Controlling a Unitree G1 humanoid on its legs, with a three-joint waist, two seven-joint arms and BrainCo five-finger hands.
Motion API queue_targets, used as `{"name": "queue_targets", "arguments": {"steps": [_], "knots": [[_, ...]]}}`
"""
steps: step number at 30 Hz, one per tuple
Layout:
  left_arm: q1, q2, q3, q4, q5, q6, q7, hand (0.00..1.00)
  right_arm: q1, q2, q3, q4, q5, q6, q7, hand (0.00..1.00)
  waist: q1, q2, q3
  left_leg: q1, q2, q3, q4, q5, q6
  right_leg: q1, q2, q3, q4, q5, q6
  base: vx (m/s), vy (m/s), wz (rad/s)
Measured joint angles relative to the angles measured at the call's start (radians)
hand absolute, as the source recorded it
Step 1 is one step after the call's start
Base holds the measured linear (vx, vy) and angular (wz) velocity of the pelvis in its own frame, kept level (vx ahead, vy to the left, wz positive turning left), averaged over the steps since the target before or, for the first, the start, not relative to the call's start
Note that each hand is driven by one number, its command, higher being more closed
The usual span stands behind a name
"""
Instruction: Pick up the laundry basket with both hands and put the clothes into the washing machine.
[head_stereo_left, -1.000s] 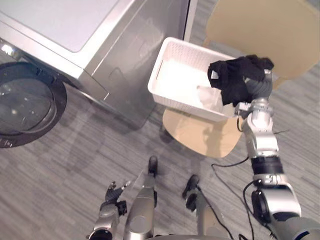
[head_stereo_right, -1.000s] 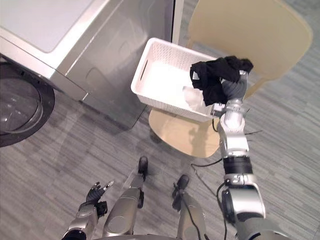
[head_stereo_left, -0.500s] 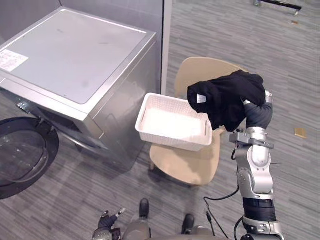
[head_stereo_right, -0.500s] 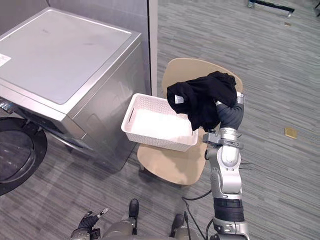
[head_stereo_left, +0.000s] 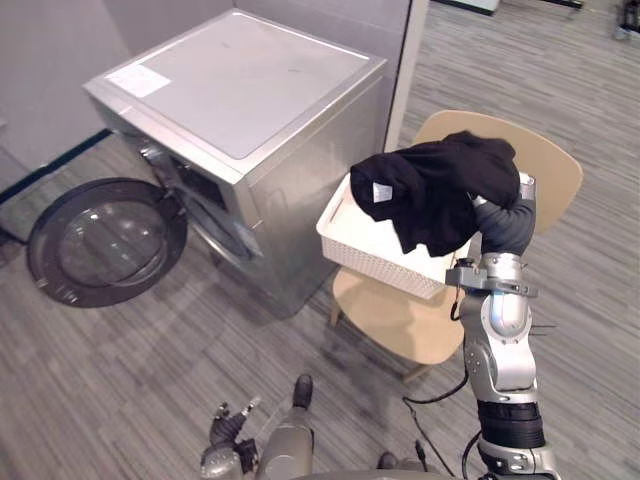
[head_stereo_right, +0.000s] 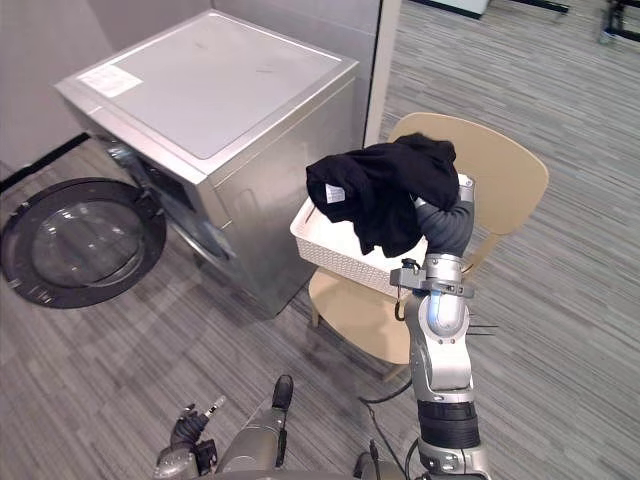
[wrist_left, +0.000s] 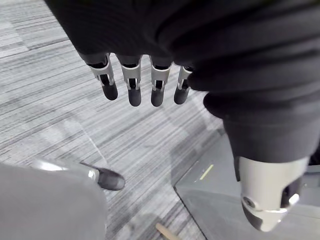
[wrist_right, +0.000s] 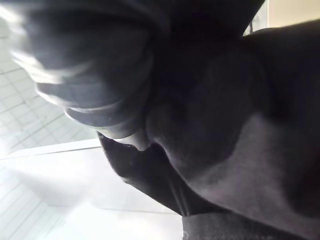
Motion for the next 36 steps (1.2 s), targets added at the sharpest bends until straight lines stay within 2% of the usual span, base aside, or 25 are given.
{"name": "queue_targets", "arguments": {"steps": [1, 2, 3, 4, 6, 9, 15, 19, 22, 23, 24, 28, 31, 35, 36], "knots": [[0.006, 0.002, -0.002, -0.035, 0.000, 0.000, 0.000, 0.00, 0.000, 0.000, 0.001, 0.000, 0.000, 0.000, 0.001, 1.00, -0.010, 0.026, -0.013, 0.028, 0.006, 0.020, 0.004, -0.034, -0.005, 0.001, 0.004, -0.021, 0.001, 0.002, 0.001, -0.14, 0.018, 0.50], [0.011, 0.008, -0.016, -0.101, 0.000, -0.003, 0.000, 0.00, -0.002, 0.000, -0.013, 0.000, 0.000, -0.001, 0.001, 1.00, -0.026, 0.029, -0.014, 0.065, 0.006, 0.029, -0.104, -0.011, -0.039, 0.001, 0.005, -0.046, -0.009, 0.009, 0.004, -0.13, 0.047, 0.60], [0.009, 0.017, -0.039, -0.160, 0.000, -0.010, 0.000, 0.00, -0.003, 0.002, -0.023, -0.001, 0.000, -0.001, 0.002, 1.00, -0.025, 0.025, -0.019, 0.115, -0.002, 0.030, -0.234, 0.025, -0.080, 0.003, 0.008, -0.058, -0.036, 0.023, 0.007, -0.17, 0.079, 0.66], [0.006, 0.021, -0.080, -0.241, 0.001, -0.021, 0.001, 0.00, -0.003, -0.002, -0.026, -0.005, 0.000, -0.002, 0.006, 1.00, -0.030, 0.040, -0.033, 0.174, 0.003, 0.030, -0.384, 0.041, -0.083, 0.007, 0.024, -0.087, -0.067, 0.039, 0.012, -0.10, 0.065, 0.45], [-0.016, 0.031, -0.115, -0.314, 0.001, -0.028, 0.001, 0.00, -0.003, 0.001, -0.023, -0.005, 0.000, -0.003, 0.021, 1.00, -0.031, 0.033, -0.035, 0.196, 0.001, 0.027, -0.457, 0.084, -0.078, 0.008, 0.021, -0.101, -0.066, 0.048, 0.023, -0.08, 0.059, 0.37], [-0.044, 0.059, -0.184, -0.474, 0.017, -0.070, 0.004, 0.00, -0.015, 0.023, 0.046, -0.005, 0.002, -0.004, 0.064, 1.00, -0.024, 0.010, -0.050, 0.218, -0.020, 0.016, -0.491, 0.113, -0.066, 0.020, 0.005, -0.103, -0.071, 0.064, 0.040, -0.06, 0.098, 0.12], [-0.181, 0.091, -0.357, -0.633, 0.095, -0.135, 0.006, 0.00, -0.062, 0.025, 0.312, 0.000, 0.033, -0.021, 0.178, 1.00, -0.025, 0.006, -0.062, 0.255, -0.042, -0.001, -0.494, 0.118, -0.059, 0.065, -0.005, -0.103, -0.080, 0.071, 0.053, -0.01, 0.047, 0.07], [-0.243, 0.090, -0.453, -0.641, 0.133, -0.152, 0.014, 0.00, -0.075, 0.031, 0.426, 0.034, 0.078, -0.022, 0.230, 1.00, -0.026, 0.002, -0.074, 0.258, -0.041, -0.008, -0.496, 0.123, -0.058, 0.068, -0.001, -0.103, -0.080, 0.072, 0.052, 0.00, 0.002, 0.01], [-0.300, 0.107, -0.529, -0.641, 0.205, -0.152, 0.043, 0.00, -0.078, 0.064, 0.536, 0.091, 0.184, -0.030, 0.285, 1.00, -0.029, -0.002, -0.087, 0.260, -0.035, -0.010, -0.497, 0.129, -0.066, 0.074, 0.011, -0.103, -0.092, 0.077, 0.043, 0.00, 0.000, 0.00], [-0.318, 0.109, -0.541, -0.642, 0.242, -0.152, 0.058, 1.00, -0.075, 0.070, 0.574, 0.112, 0.241, -0.034, 0.308, 1.00, -0.031, -0.001, -0.090, 0.263, -0.033, -0.012, -0.497, 0.132, -0.071, 0.080, 0.015, -0.104, -0.099, 0.080, 0.040, -0.01, -0.040, -0.01], [-0.323, 0.111, -0.545, -0.642, 0.255, -0.153, 0.065, 1.00, -0.072, 0.070, 0.590, 0.118, 0.259, -0.038, 0.317, 1.00, -0.032, -0.001, -0.093, 0.263, -0.031, -0.013, -0.497, 0.133, -0.072, 0.080, 0.017, -0.104, -0.100, 0.081, 0.039, -0.01, -0.040, -0.01], [-0.330, 0.136, -0.552, -0.643, 0.348, -0.152, 0.125, 1.00, 0.037, 0.068, 0.652, 0.132, 0.467, -0.062, 0.416, 1.00, -0.052, -0.001, -0.095, 0.259, -0.016, -0.022, -0.502, 0.139, -0.080, 0.081, 0.031, -0.106, -0.111, 0.085, 0.030, -0.03, -0.035, 0.01], [-0.325, 0.151, -0.555, -0.641, 0.361, -0.152, 0.136, 1.00, 0.113, 0.052, 0.640, 0.131, 0.530, -0.069, 0.457, 1.00, -0.057, -0.001, -0.095, 0.256, -0.008, -0.022, -0.503, 0.140, -0.082, 0.080, 0.041, -0.105, -0.120, 0.091, 0.021, -0.03, -0.024, -0.02], [-0.279, 0.152, -0.541, -0.640, 0.365, -0.152, 0.132, 1.00, 0.171, 0.035, 0.608, 0.154, 0.542, -0.066, 0.477, 1.00, -0.067, -0.002, -0.095, 0.254, -0.003, -0.022, -0.503, 0.142, -0.086, 0.080, 0.046, -0.105, -0.126, 0.094, 0.017, 0.00, 0.000, 0.00], [-0.252, 0.151, -0.526, -0.640, 0.365, -0.152, 0.130, 1.00, 0.186, 0.032, 0.589, 0.176, 0.541, -0.059, 0.476, 0.00, -0.074, -0.002, -0.095, 0.254, -0.002, -0.023, -0.503, 0.143, -0.086, 0.080, 0.048, -0.106, -0.127, 0.094, 0.017, 0.00, 0.000, 0.00]]}}
